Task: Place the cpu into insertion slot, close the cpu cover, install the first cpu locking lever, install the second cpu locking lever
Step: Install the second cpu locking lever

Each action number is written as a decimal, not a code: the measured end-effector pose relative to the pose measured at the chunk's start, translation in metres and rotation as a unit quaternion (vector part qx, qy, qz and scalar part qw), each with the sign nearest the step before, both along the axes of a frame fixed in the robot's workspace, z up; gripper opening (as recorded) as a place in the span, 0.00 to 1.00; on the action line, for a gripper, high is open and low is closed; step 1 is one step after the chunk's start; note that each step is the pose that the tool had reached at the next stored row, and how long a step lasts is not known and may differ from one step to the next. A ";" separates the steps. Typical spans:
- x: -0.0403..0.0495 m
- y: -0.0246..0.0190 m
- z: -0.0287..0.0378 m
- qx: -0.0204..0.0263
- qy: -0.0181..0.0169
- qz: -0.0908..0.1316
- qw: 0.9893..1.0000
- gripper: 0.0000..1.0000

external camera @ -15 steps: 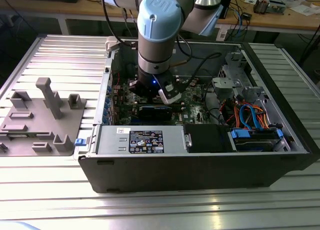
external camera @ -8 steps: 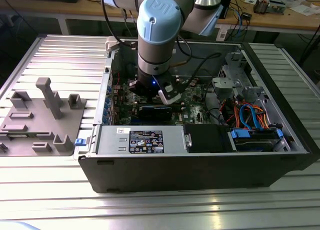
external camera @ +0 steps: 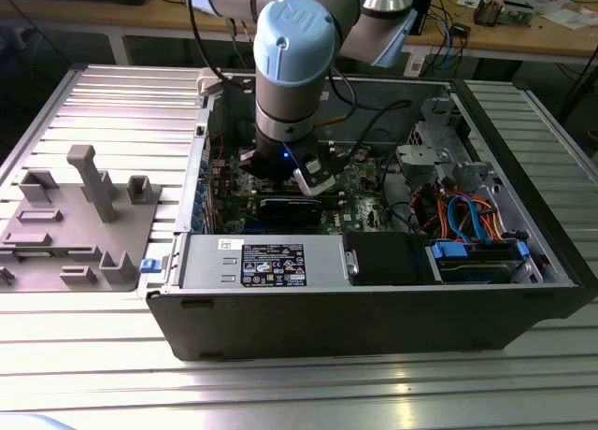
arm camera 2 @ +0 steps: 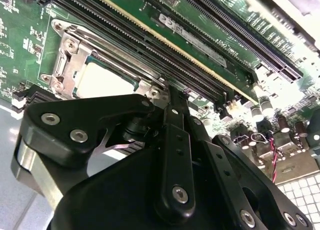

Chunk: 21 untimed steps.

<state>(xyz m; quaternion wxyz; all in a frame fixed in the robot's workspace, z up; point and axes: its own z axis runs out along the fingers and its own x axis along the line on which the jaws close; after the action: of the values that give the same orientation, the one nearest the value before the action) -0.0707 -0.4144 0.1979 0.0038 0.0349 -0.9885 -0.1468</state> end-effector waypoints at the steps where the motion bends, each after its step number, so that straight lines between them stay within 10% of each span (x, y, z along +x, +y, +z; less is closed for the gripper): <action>1: -0.0005 0.0002 -0.0001 0.001 0.000 0.000 1.000 0.11; 12: -0.0046 0.0018 0.0001 0.003 0.000 0.000 1.000 0.11; 21: -0.0047 0.0022 0.0275 0.003 0.000 0.000 1.000 0.11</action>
<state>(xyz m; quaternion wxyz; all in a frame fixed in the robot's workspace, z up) -0.0753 -0.4122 0.2254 0.0037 0.0350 -0.9881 -0.1500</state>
